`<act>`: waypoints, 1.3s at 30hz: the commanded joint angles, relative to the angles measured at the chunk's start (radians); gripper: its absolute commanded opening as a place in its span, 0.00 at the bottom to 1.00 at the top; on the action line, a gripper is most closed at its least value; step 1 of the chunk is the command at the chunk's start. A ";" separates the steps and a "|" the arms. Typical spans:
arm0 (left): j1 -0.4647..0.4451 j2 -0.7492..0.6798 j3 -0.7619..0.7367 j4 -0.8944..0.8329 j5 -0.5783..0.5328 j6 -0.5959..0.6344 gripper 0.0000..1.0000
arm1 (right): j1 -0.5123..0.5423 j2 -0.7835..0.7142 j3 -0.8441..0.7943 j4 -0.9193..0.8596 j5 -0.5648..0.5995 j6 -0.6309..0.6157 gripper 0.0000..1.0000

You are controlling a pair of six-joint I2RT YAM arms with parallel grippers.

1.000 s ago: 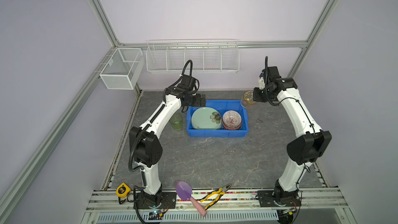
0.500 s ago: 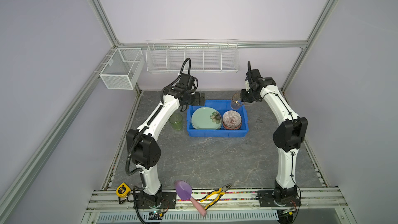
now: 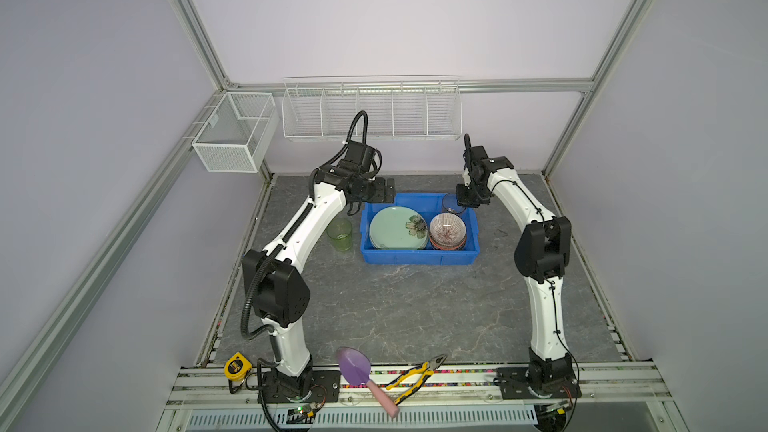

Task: Place the mixed dishes into the plastic bin
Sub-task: 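Lift the amber cup with the right gripper and carry it over the bin, then lower the amber cup into the bin beside the bowls and open the right gripper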

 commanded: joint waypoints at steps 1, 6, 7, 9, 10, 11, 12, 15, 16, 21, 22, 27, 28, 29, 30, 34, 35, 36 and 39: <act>0.009 -0.026 0.010 -0.014 -0.014 0.007 0.99 | 0.013 0.022 0.045 0.002 -0.020 0.004 0.06; 0.011 -0.031 -0.017 -0.008 -0.025 0.009 0.99 | 0.026 0.058 0.077 -0.012 -0.022 -0.002 0.07; 0.013 -0.031 -0.019 -0.009 -0.022 0.009 0.99 | 0.029 0.066 0.085 -0.018 -0.022 -0.003 0.07; 0.021 -0.026 -0.019 -0.013 -0.002 0.005 0.99 | 0.032 0.072 0.085 -0.017 -0.026 -0.005 0.07; 0.028 -0.025 -0.020 -0.013 0.007 -0.001 0.99 | 0.033 0.076 0.087 -0.015 -0.029 -0.005 0.08; 0.036 -0.023 -0.022 -0.013 0.014 -0.003 0.99 | 0.035 0.079 0.087 -0.014 -0.031 -0.005 0.08; 0.045 -0.023 -0.027 -0.011 0.012 -0.004 0.99 | 0.036 0.080 0.088 -0.016 -0.032 -0.005 0.09; 0.072 -0.031 -0.055 0.003 0.014 -0.007 0.99 | 0.040 0.089 0.093 -0.019 -0.036 -0.006 0.11; 0.080 -0.037 -0.067 0.010 0.011 -0.007 0.99 | 0.039 0.090 0.094 -0.018 -0.039 -0.007 0.12; 0.109 -0.036 -0.096 0.023 0.003 -0.005 0.99 | 0.039 0.090 0.110 -0.026 -0.042 -0.016 0.21; 0.114 -0.031 -0.097 0.020 0.005 -0.005 0.99 | 0.040 0.089 0.118 -0.031 -0.043 -0.018 0.23; 0.124 -0.018 -0.078 -0.025 -0.069 -0.014 0.99 | 0.038 0.059 0.125 -0.037 -0.044 -0.028 0.36; 0.129 -0.017 -0.070 -0.039 -0.095 -0.010 0.99 | 0.040 0.046 0.125 -0.035 -0.045 -0.029 0.41; 0.133 -0.023 -0.069 -0.043 -0.118 -0.008 0.99 | 0.040 0.032 0.125 -0.031 -0.045 -0.032 0.46; 0.138 -0.028 -0.074 -0.041 -0.138 -0.009 0.99 | 0.040 0.017 0.125 -0.030 -0.042 -0.033 0.49; 0.178 -0.036 -0.082 -0.040 -0.167 -0.013 0.99 | 0.041 -0.052 0.127 -0.031 -0.032 -0.040 0.54; 0.189 -0.033 -0.081 -0.043 -0.163 -0.020 0.99 | 0.041 -0.070 0.127 -0.033 -0.035 -0.041 0.56; 0.196 -0.032 -0.079 -0.045 -0.163 -0.023 0.99 | 0.040 -0.084 0.127 -0.037 -0.035 -0.041 0.57; 0.203 -0.027 -0.070 -0.066 -0.210 -0.027 1.00 | 0.041 -0.144 0.102 -0.038 -0.040 -0.045 0.64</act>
